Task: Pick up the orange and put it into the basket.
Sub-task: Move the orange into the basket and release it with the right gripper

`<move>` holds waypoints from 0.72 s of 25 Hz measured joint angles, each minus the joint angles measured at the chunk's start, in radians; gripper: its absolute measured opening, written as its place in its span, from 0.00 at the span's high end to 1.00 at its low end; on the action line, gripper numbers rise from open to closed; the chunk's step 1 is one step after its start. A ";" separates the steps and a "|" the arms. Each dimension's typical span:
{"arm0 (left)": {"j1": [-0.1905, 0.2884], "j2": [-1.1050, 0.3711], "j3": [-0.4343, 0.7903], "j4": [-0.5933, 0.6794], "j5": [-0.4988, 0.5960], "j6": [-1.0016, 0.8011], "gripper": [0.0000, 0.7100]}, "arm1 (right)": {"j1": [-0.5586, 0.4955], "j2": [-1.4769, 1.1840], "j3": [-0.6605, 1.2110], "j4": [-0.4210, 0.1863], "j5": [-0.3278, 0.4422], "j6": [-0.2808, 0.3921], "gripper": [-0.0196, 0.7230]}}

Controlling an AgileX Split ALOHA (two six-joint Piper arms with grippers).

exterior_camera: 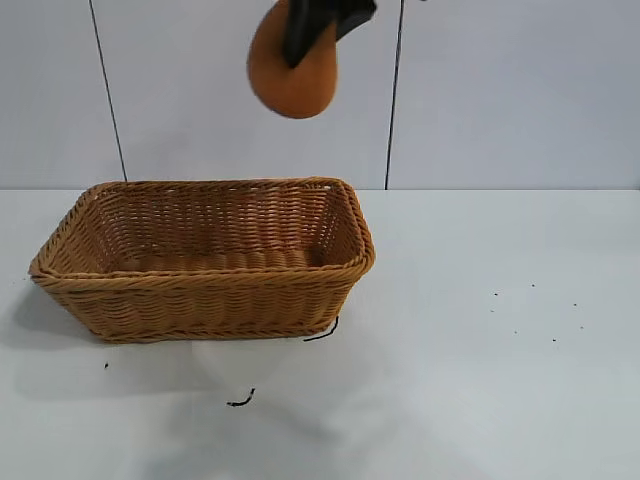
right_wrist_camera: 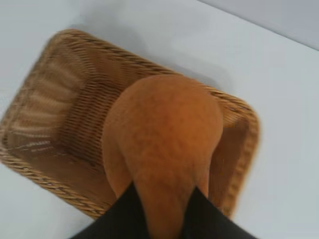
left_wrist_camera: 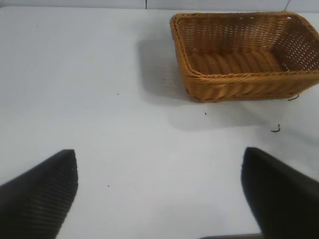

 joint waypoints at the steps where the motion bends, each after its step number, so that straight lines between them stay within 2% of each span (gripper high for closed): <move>1: 0.000 0.000 0.000 0.000 0.000 0.000 0.10 | 0.020 0.024 0.000 0.000 -0.014 0.001 0.90; 5: 0.000 0.000 0.000 0.000 0.000 0.000 0.10 | 0.077 0.127 0.000 0.001 -0.108 0.004 0.90; 9: 0.000 0.000 0.000 0.000 0.000 0.000 0.10 | 0.092 0.227 0.000 0.002 -0.198 0.006 0.90; 15: 0.000 0.000 0.000 0.000 0.000 0.000 0.10 | 0.080 0.278 0.000 -0.026 -0.206 0.030 0.89; 17: 0.000 0.000 0.000 0.000 0.000 0.000 0.10 | 0.080 0.278 -0.001 -0.043 -0.207 0.031 0.85; 18: 0.000 0.000 0.000 0.000 0.000 0.000 0.10 | 0.079 0.278 -0.003 -0.051 -0.206 0.031 0.79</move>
